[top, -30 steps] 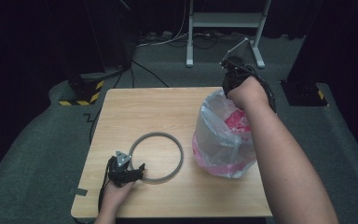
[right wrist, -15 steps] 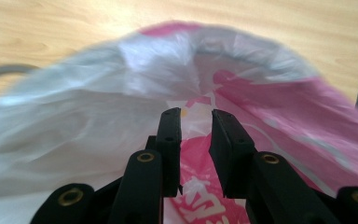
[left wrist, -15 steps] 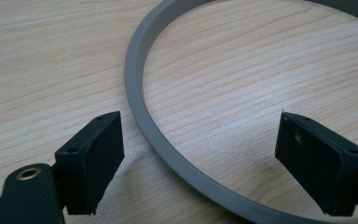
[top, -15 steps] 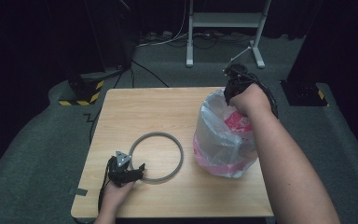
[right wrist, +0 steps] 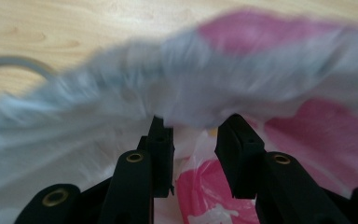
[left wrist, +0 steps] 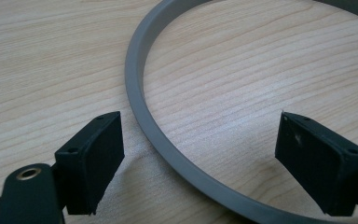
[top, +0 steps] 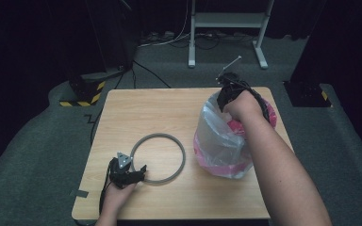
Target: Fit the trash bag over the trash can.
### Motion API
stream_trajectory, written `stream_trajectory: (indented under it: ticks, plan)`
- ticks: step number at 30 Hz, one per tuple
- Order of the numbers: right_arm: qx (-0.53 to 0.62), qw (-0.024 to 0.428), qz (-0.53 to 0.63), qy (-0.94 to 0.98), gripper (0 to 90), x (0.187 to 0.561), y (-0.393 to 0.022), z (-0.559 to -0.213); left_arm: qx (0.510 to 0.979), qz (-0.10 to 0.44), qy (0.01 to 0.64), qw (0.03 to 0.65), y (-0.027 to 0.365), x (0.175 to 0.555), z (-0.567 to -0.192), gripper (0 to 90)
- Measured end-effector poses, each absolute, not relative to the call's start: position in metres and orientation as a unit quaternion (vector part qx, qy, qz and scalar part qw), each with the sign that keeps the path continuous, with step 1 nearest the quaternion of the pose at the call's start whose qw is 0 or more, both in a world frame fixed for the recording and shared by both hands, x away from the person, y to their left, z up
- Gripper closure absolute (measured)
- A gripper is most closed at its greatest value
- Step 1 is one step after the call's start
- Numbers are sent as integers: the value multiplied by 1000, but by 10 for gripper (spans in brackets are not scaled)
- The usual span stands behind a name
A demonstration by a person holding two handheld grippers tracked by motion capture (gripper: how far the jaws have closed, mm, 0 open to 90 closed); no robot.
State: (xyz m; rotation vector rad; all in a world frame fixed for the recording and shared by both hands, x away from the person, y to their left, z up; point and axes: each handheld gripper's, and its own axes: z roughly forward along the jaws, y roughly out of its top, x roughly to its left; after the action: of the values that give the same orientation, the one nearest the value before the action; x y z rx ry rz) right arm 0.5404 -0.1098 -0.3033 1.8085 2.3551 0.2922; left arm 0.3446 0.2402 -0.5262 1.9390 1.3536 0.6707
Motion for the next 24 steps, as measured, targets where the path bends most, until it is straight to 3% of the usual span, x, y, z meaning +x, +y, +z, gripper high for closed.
stream_trajectory:
  ticks: [12,20,24]
  plan:
    - [572,69,116,809,647,494,-100,-251,742,255,521,336,240,344,-526,154]
    - [560,5,69,825,629,488,-89,-312,740,252,523,340,241,345,-526,154]
    - [558,-6,64,827,598,491,-87,-322,739,252,524,339,242,345,-526,154]
